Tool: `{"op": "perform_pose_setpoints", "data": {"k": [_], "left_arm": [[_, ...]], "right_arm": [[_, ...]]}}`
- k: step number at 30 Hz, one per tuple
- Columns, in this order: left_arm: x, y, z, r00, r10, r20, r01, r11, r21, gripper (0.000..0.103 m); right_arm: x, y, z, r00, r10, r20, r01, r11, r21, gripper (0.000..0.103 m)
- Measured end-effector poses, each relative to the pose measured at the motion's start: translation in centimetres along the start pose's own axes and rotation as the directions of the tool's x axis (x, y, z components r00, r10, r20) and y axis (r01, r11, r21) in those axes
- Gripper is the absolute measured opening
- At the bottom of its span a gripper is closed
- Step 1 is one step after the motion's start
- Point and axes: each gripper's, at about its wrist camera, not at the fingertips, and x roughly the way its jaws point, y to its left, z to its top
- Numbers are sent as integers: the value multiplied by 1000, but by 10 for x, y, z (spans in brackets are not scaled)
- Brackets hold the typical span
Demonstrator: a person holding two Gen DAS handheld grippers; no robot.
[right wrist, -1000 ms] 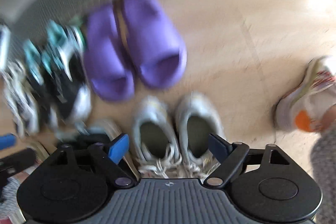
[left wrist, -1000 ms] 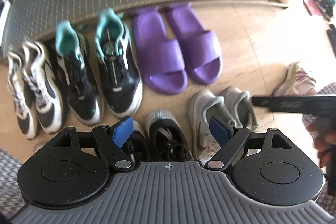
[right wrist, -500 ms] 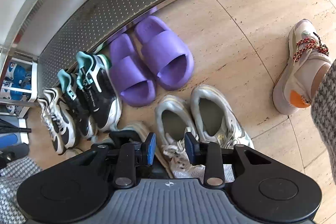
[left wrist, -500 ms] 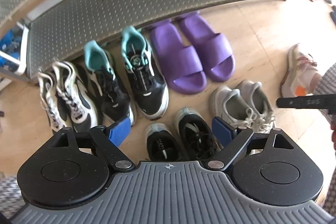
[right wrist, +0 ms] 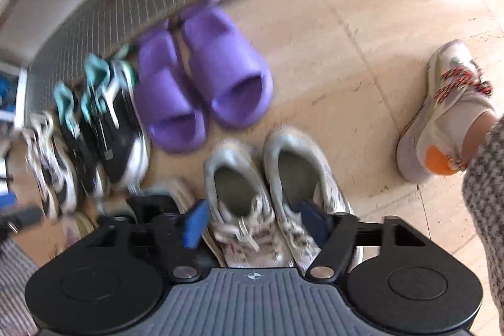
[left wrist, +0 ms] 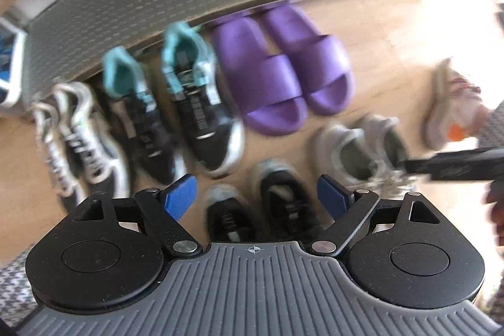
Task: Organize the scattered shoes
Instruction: 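Lift the grey sneaker pair with the right gripper toward the rack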
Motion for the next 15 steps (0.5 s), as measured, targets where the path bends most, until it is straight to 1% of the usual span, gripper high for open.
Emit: {"op": "perform_pose_setpoints", "data": {"k": [1,3,4,7,11,13,15], "left_arm": [[1,-5,2,1000,-16,-1,16,1000,12,88],[3,-15,4,1000,-12,-14,13,999,42,88],[6,-20,5,1000,-6,-22,7,998,57,88],[12,-24,6,999,0,-38,2,998,69,88],[17,-18,7,998,15,-54,-13,999,45,88],[21,-11,8,997,25,-69,-24,1000,15,88],[23,-7,9,997,25,-79,-25,1000,-1,88]], "right_arm": [[4,-1,-1,1000,-14,-9,14,1000,-8,68],[15,-4,-1,999,-39,-30,38,999,-30,66],[21,-6,0,998,-41,-39,40,999,-32,64],[34,-4,9,999,-16,-42,14,999,-35,63],[61,4,21,997,-27,-66,23,998,-52,62],[78,6,26,996,-42,-85,38,998,-47,62],[100,6,28,992,-59,-112,53,997,-52,59]]}}
